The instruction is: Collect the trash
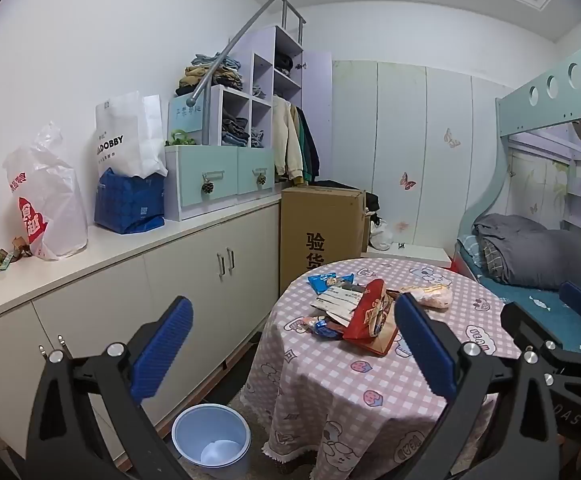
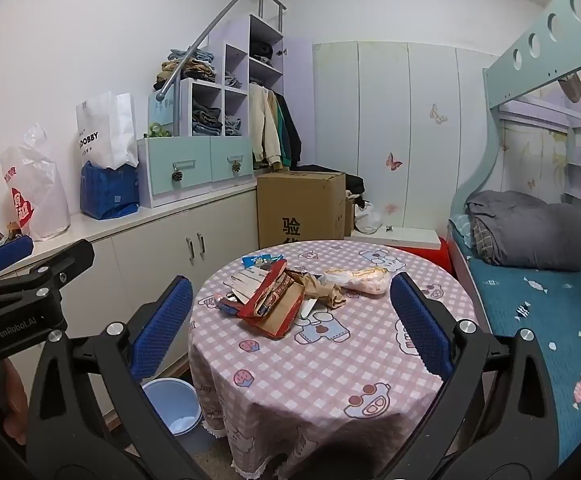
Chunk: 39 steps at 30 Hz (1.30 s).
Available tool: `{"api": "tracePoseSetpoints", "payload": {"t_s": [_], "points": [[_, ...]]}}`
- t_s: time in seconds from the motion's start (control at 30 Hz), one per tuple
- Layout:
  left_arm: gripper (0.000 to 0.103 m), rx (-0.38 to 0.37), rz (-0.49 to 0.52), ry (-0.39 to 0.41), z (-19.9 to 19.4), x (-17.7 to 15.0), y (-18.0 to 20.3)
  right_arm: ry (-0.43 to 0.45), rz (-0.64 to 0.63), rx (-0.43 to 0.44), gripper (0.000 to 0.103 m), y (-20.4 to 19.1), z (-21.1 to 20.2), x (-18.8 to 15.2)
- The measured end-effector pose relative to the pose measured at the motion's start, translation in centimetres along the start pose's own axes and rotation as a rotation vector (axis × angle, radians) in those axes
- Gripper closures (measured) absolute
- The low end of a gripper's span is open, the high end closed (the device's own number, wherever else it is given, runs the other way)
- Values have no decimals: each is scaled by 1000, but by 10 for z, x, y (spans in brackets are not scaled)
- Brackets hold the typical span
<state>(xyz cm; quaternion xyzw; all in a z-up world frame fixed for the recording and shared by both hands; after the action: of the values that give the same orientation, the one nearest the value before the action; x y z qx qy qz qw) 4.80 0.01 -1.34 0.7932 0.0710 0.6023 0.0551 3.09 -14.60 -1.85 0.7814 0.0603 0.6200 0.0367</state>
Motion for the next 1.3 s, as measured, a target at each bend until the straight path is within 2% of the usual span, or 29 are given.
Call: {"api": "tracePoseSetpoints", "payload": {"t_s": [1.23,1.3], "points": [[4,5,2,-15,-1,-1,-3,-18,0,0,6,-5,4,1],[4,5,0,-17,7,-15,-3,-19,0,1,6,-5,4,1]]}}
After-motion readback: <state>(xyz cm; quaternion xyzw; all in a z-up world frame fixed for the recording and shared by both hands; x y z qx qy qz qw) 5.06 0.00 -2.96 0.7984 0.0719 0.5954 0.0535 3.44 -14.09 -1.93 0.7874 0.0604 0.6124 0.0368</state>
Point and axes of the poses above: each gripper's, at about its wrist camera, not at the fingertips, and z roughly the way its jaws point, y to its right, x to its top, the point moved 5 cm from there along z, roughly the way its jaws point, and after that the axes turned 10 degrees about -z, right-handed, at the moved point
